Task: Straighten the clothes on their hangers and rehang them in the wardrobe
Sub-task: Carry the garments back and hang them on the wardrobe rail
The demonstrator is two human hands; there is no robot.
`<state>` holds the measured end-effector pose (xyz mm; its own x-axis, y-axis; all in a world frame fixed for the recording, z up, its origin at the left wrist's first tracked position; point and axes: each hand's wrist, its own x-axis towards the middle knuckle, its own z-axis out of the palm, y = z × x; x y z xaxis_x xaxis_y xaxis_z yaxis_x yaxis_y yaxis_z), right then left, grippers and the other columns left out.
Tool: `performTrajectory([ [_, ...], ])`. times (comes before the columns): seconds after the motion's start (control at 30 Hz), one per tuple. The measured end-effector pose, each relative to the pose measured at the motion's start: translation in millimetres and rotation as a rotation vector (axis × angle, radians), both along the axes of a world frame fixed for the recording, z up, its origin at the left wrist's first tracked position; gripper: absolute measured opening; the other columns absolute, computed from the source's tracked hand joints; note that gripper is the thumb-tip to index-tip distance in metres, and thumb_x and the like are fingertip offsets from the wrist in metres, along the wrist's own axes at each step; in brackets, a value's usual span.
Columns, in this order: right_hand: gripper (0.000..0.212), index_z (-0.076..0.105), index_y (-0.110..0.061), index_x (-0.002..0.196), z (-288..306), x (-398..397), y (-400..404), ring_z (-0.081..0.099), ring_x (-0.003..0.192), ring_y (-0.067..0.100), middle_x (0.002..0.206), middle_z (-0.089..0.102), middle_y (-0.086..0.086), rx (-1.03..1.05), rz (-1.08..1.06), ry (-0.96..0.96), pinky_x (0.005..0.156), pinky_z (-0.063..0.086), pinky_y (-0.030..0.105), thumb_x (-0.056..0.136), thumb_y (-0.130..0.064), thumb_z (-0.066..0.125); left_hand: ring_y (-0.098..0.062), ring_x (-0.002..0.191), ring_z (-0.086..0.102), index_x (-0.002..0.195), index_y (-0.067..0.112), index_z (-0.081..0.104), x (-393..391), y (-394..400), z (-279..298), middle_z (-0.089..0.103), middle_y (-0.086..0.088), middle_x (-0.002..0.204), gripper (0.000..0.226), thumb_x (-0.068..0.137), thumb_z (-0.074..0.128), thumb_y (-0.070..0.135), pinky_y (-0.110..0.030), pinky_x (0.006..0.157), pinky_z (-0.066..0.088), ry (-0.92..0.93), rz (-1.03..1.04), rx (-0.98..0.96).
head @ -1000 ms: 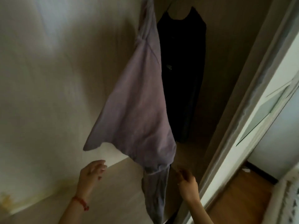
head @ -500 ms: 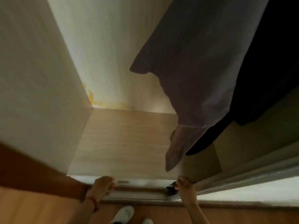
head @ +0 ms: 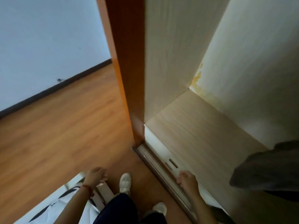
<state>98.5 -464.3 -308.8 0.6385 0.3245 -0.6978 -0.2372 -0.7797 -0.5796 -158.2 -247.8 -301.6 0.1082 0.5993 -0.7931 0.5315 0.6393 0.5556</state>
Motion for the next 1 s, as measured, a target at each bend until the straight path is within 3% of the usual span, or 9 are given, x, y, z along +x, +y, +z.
performTrajectory([
  [0.13,0.024,0.059,-0.003,0.072,-9,-18,64,0.056,0.069,0.026,0.072,0.062,0.017,-0.031,0.115,0.016,0.065,0.038,0.029,0.089,-0.014,0.046,-0.011,0.031,0.049,0.067,0.002,0.057,-47,26,-2,0.057,-0.011,0.054,0.027,0.091,0.047,0.003,-0.012,0.031,0.033,-0.004,0.175,0.017],
  [0.23,0.022,0.057,-0.01,0.073,-14,-37,126,0.06,0.074,0.029,0.072,0.061,0.012,-0.028,0.159,0.049,0.065,0.042,0.031,0.091,-0.011,0.045,-0.007,0.027,0.048,0.072,0.0,0.057,-78,52,-5,0.058,-0.016,0.066,0.019,0.09,0.051,0.004,-0.012,0.031,0.034,-0.006,0.248,0.021],
  [0.4,0.016,0.06,-0.011,0.085,-22,-67,225,0.058,0.069,0.023,0.071,0.06,0.006,-0.011,0.35,0.059,0.066,0.045,0.033,0.094,-0.013,0.046,-0.015,0.045,0.059,0.08,0.0,0.06,-122,114,-6,0.06,-0.011,0.063,0.015,0.09,0.051,0.006,-0.021,0.044,0.042,0.001,0.41,0.023],
  [0.57,0.018,0.056,-0.01,0.107,-22,-92,308,0.059,0.073,0.02,0.081,0.061,0.002,0.014,0.501,0.036,0.07,0.046,0.034,0.096,-0.019,0.044,-0.012,0.044,0.055,0.075,0.006,0.058,-147,172,-7,0.06,-0.01,0.065,0.017,0.09,0.051,0.008,-0.025,0.049,0.043,0.005,0.439,0.048],
  [0.7,0.027,0.057,0.001,0.113,-27,-98,369,0.057,0.068,0.02,0.077,0.06,0.002,-0.02,0.528,0.058,0.06,0.043,0.028,0.096,-0.015,0.044,-0.016,0.054,0.054,0.078,0.008,0.057,-149,211,-6,0.06,-0.009,0.067,0.015,0.091,0.05,0.009,-0.021,0.044,0.042,-0.02,0.471,0.018],
  [0.9,0.025,0.054,0.002,0.112,-43,-99,475,0.053,0.064,0.022,0.081,0.057,0.009,-0.065,0.565,0.113,0.056,0.04,0.029,0.096,-0.013,0.041,-0.016,0.056,0.055,0.084,0.006,0.057,-138,256,-17,0.06,-0.009,0.069,0.012,0.091,0.05,0.011,-0.019,0.042,0.042,-0.032,0.611,-0.049],
  [1.0,0.026,0.052,0.005,0.115,-50,-100,531,0.056,0.073,0.028,0.091,0.058,0.016,-0.107,0.617,0.099,0.063,0.047,0.037,0.096,-0.01,0.041,-0.013,0.05,0.057,0.09,0.005,0.059,-141,272,-16,0.061,-0.008,0.07,0.012,0.091,0.05,0.012,-0.019,0.042,0.041,-0.018,0.697,-0.105],
])
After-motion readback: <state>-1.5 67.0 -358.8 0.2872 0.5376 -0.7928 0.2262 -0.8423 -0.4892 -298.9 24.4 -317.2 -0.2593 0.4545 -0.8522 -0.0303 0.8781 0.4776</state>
